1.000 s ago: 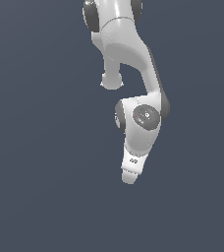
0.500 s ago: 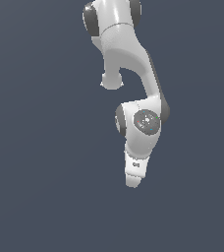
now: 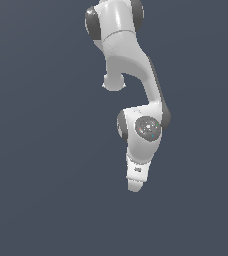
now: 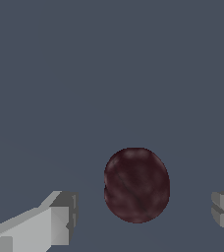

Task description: Pick up the object and move it to a goal position.

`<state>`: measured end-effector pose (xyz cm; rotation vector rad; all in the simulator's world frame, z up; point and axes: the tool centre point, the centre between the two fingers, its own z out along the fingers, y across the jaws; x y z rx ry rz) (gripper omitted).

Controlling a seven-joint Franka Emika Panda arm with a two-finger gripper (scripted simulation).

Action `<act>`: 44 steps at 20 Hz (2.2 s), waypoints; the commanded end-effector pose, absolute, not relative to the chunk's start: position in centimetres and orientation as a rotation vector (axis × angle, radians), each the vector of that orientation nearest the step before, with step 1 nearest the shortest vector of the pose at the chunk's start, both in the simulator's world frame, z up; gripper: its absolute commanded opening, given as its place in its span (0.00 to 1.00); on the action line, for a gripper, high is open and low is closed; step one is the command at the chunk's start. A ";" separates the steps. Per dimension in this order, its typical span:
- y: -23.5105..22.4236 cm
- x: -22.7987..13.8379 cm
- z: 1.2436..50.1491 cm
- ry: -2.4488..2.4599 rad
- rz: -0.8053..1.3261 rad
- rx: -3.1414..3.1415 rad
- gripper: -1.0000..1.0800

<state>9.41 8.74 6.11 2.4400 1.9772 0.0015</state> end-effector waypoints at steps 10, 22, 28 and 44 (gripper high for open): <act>8.8 9.4 2.8 1.982 0.000 2.437 0.96; 8.7 9.4 2.8 1.982 -0.001 2.438 0.00; 6.5 9.5 3.6 1.982 -0.001 2.438 0.00; -10.3 10.3 9.2 1.982 0.000 2.438 0.00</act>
